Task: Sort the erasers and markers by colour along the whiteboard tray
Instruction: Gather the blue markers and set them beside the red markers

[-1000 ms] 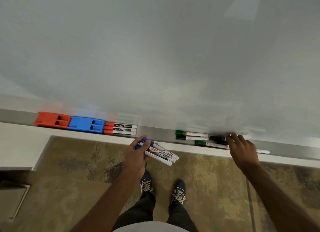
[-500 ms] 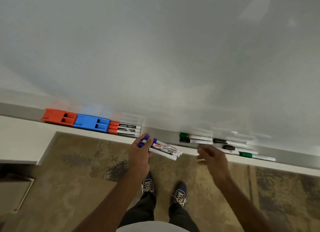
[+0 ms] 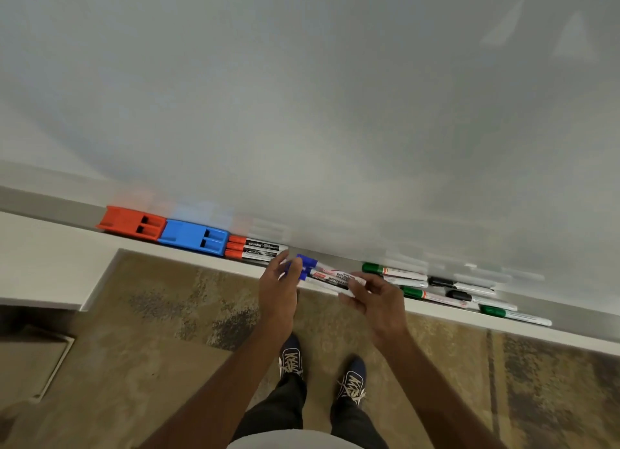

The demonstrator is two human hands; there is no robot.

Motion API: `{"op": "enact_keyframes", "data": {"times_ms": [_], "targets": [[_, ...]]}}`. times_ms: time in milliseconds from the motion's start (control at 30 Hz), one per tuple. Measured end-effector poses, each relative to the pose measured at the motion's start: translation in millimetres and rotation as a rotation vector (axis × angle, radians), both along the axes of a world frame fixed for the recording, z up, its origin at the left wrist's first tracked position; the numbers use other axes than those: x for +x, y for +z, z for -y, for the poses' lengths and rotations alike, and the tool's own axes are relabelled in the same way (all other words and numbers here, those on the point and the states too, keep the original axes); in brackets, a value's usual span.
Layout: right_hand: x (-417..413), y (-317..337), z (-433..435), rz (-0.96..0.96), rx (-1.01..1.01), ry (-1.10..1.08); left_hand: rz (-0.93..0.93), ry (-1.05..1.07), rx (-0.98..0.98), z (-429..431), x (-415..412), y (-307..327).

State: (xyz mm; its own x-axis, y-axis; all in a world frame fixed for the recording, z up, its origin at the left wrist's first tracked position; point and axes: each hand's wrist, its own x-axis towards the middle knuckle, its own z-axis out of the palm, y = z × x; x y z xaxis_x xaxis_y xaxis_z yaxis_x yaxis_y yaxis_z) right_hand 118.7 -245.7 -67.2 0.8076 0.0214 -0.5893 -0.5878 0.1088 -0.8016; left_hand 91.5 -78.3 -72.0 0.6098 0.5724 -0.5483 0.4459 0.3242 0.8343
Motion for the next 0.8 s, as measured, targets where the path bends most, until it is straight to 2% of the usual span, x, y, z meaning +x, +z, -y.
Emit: {"op": "enact_keyframes", "data": {"times_ms": [100, 167, 333, 433, 600, 800], "targets": [[17, -5, 0, 0.03, -0.022, -0.032, -0.008, -0.125, 0.351, -11, -6, 6], [23, -10, 0, 0.056, -0.088, 0.002, 0.04, -0.305, 0.591, -14, -15, 5], [34, -21, -9, 0.125, -0.224, 0.093, 0.072, -0.946, 0.835, -13, -24, -15], [36, -24, -19, 0.116, -0.245, 0.103, 0.028, -1.213, 1.062, -13, -16, -29], [34, -27, -35, 0.1, -0.405, 0.118, -0.063, -1.336, 1.265, -11, -10, -46], [32, -16, -48, -0.042, -0.383, 0.05, -0.141, -1.325, 1.318, -10, -13, -53]]}}
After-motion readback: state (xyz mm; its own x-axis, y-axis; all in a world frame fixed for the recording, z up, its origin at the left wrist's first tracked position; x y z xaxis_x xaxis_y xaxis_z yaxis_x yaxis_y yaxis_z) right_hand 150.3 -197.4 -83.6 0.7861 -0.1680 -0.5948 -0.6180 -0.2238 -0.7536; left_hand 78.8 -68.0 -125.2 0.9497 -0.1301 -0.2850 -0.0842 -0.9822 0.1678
